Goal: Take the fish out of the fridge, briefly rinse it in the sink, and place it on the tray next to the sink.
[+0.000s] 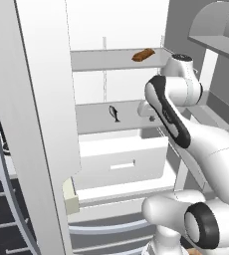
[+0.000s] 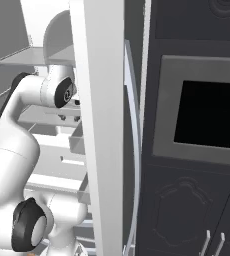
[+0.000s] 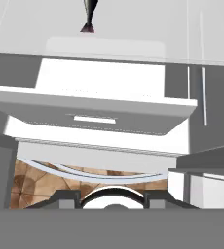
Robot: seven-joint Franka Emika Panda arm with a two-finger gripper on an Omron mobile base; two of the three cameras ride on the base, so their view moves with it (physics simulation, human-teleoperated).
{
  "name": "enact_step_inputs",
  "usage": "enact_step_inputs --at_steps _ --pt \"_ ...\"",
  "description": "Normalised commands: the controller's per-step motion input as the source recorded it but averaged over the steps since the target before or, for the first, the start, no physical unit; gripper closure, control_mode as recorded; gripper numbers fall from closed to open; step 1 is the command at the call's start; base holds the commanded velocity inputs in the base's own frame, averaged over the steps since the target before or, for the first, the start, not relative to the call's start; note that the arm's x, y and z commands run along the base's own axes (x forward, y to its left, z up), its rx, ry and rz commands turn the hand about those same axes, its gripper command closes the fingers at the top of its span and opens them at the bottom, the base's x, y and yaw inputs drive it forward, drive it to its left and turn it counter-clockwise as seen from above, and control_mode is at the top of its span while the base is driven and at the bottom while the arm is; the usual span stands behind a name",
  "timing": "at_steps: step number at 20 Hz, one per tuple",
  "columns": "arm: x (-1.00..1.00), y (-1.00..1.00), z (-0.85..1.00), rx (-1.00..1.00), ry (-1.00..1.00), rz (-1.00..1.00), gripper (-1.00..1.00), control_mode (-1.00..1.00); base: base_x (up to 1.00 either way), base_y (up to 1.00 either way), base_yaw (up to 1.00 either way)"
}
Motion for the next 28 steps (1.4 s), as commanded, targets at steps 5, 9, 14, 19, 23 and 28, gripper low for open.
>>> enact_step_inputs --at_steps 5,9,14,19,23,28 --pt "0.08 0.51 -0.09 0.0 -0.03 0.0 -1.0 -1.0 0.0 0.0 0.0" --pt "0.19 0.66 -0.19 0.0 -0.05 0.0 -1.0 -1.0 0.0 0.0 0.0" --pt "0.31 0.14 -0.24 0.01 -0.08 0.0 -1.0 -1.0 0.0 0.0 0.0" --pt "0.53 0.0 -0.09 -0.01 0.0 -0.02 -1.0 -1.0 0.0 0.0 0.0" --pt "0.69 0.0 -0.05 0.0 0.0 -0.04 -1.0 -1.0 0.0 0.0 0.0" --pt "0.41 0.0 -0.22 0.0 -0.01 -0.01 -1.0 -1.0 0.0 0.0 0.0"
